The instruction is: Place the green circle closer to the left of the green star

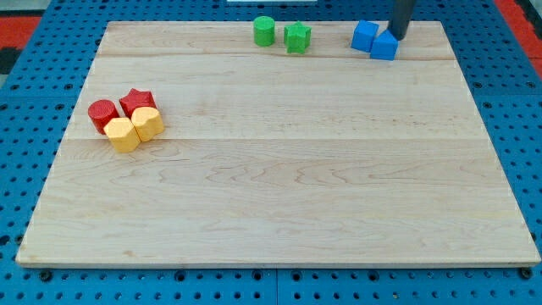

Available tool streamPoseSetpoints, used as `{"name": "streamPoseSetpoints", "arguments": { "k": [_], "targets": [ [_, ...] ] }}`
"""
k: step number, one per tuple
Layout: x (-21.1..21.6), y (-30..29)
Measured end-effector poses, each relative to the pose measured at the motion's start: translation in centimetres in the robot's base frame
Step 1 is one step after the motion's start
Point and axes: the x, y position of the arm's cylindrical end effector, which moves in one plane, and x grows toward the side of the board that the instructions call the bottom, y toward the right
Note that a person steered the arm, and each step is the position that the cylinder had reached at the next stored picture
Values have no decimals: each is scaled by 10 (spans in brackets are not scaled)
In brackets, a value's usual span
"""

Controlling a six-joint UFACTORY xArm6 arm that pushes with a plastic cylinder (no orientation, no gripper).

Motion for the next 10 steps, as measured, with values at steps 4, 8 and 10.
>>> {"name": "streamPoseSetpoints", "arguments": {
  "k": [4,8,10],
  "targets": [
    [-30,-166],
    [-31,-220],
    [-19,-344]
  ]
}}
